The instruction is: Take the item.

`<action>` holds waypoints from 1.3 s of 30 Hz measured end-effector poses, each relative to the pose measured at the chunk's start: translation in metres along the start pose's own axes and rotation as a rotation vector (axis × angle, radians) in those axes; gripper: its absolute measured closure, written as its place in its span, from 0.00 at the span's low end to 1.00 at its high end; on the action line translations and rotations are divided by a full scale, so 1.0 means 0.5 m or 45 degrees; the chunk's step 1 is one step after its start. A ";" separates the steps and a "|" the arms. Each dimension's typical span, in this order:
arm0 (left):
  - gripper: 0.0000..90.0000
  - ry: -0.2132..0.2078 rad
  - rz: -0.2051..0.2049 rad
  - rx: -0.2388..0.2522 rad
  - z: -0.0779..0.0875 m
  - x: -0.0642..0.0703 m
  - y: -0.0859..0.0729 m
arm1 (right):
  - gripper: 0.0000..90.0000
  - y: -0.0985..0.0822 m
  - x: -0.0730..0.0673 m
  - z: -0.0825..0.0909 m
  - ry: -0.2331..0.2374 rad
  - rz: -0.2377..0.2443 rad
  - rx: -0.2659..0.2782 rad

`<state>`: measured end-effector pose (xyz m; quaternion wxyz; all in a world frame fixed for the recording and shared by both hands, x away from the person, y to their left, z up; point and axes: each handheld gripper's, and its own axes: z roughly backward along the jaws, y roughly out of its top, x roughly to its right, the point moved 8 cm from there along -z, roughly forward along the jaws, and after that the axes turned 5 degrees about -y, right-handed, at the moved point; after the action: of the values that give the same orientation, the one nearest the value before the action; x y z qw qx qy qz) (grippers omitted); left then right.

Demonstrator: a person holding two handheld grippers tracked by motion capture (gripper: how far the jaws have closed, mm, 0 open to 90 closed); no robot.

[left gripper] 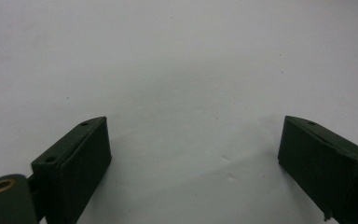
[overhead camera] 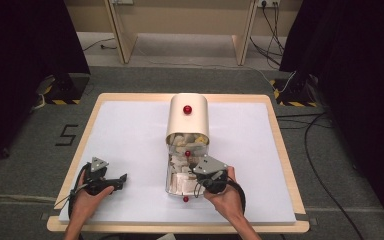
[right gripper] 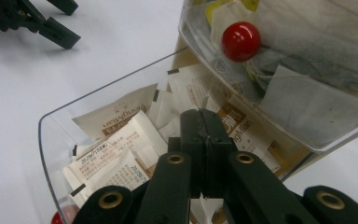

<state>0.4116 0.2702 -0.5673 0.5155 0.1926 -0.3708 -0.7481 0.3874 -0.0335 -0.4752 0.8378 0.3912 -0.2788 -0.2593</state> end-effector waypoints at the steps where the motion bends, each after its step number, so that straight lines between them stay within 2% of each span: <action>1: 0.09 0.000 0.000 0.000 0.000 0.000 0.000 | 1.00 0.000 0.000 0.000 0.000 0.000 0.000; 14: 0.09 0.000 0.000 0.000 0.000 0.000 0.000 | 1.00 0.041 -0.011 0.050 0.025 -0.003 0.107; 27: 0.09 0.000 0.001 0.000 0.000 0.000 0.000 | 1.00 0.052 0.001 0.074 0.036 -0.045 0.151; 39: 0.09 -0.001 0.002 0.001 0.000 0.000 0.000 | 1.00 0.062 0.006 0.112 0.022 -0.052 0.203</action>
<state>0.4116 0.2702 -0.5672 0.5159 0.1921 -0.3715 -0.7476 0.3587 -0.0466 -0.4194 0.8010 0.4644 -0.2833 -0.2500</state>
